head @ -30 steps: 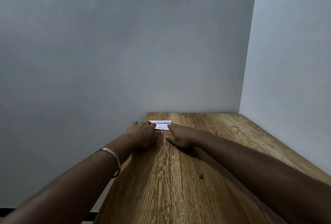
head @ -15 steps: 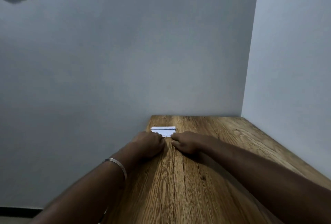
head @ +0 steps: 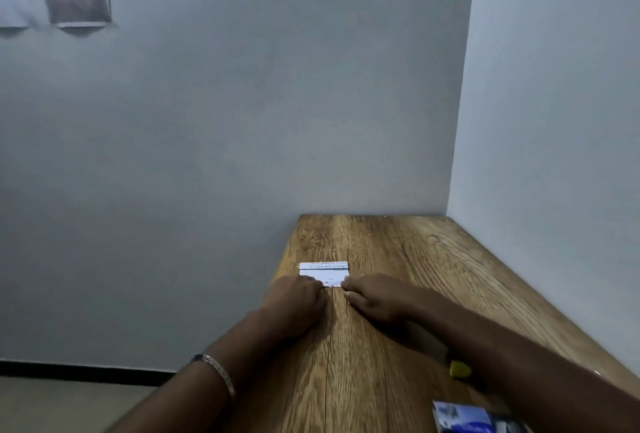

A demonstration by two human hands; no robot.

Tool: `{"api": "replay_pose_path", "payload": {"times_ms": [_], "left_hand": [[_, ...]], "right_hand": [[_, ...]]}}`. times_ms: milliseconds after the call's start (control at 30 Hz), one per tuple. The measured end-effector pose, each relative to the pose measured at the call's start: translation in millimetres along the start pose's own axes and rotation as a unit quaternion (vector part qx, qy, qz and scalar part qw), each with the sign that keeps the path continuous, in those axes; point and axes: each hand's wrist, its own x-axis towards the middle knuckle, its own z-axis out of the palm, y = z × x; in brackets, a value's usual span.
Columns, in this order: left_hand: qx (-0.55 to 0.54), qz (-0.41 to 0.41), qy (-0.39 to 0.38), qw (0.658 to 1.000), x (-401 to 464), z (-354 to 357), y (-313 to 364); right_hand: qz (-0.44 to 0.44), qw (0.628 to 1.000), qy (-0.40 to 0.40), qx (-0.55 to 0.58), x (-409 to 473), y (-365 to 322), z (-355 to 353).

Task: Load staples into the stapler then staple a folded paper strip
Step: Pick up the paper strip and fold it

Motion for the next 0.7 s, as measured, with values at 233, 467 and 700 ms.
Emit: {"api": "replay_pose_path", "payload": {"times_ms": [233,467,700], "left_hand": [[0.021,-0.005,-0.012,1.0,-64,-30,34],[0.047,0.021,-0.005,0.999,-121,-53,60],[-0.028,0.034,0.012,0.999,-135,-56,55]], "right_hand": [[0.01,0.999,0.005,-0.039,-67,-41,-4],[-0.016,0.996,0.041,-0.078,-126,-73,-5],[-0.004,0.992,0.094,-0.089,-135,-79,2]]}}
